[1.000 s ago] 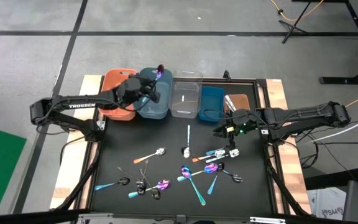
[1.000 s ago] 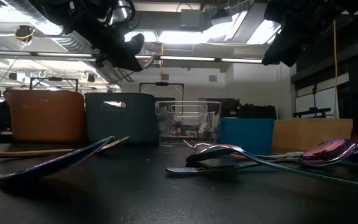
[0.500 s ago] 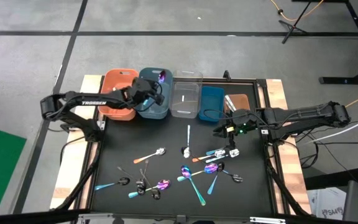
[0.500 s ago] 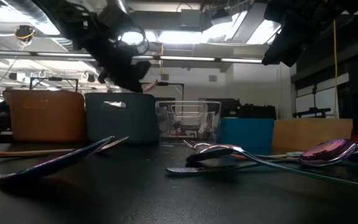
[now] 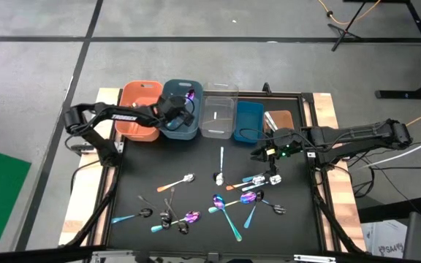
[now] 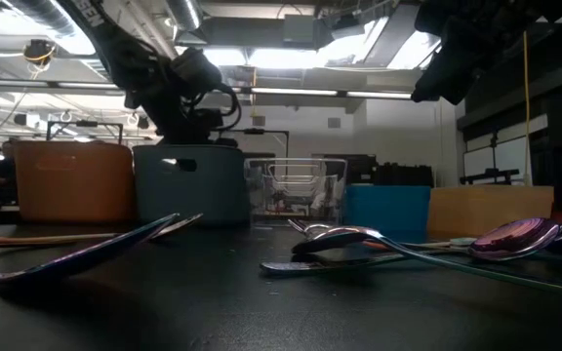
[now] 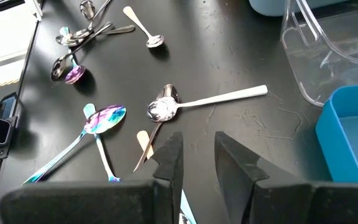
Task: Sort silverware by color (type)
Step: Put the purple spoon into the left blue bin, then put the light blue spoon into the right blue bin
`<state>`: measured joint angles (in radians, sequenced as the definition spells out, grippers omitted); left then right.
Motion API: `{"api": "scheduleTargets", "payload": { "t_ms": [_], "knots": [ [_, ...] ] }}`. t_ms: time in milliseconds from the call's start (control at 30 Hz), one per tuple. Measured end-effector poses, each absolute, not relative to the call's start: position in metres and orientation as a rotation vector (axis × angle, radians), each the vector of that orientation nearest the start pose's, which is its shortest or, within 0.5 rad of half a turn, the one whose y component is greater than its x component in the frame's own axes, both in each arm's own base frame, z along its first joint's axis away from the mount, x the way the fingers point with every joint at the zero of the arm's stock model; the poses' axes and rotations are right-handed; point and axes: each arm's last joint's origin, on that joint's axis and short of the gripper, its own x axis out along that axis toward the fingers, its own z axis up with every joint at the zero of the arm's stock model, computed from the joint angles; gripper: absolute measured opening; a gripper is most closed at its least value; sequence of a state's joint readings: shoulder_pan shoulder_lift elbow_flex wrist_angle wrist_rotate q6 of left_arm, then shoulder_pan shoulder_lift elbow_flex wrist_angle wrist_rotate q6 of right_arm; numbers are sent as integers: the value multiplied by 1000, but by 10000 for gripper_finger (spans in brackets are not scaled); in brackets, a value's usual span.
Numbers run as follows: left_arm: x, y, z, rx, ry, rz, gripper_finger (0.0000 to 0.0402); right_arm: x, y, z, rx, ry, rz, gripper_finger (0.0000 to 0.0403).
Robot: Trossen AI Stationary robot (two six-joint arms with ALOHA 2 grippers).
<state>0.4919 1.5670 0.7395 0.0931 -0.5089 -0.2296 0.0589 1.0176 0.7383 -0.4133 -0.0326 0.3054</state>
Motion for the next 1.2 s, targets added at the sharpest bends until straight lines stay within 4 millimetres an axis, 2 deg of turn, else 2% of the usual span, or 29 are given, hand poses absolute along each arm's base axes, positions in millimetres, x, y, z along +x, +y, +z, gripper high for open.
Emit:
{"api": "scheduleTargets", "payload": {
  "t_ms": [500, 867, 1200],
  "knots": [
    [257, 155, 163, -194, 648, 1044, 14, 207, 13, 257, 284, 700, -19, 81],
    [257, 155, 163, -196, 645, 1043, 54, 207, 13, 257, 284, 700, -19, 81],
    [257, 155, 163, -196, 645, 1043, 59, 207, 13, 257, 284, 700, -19, 81]
  ]
}}
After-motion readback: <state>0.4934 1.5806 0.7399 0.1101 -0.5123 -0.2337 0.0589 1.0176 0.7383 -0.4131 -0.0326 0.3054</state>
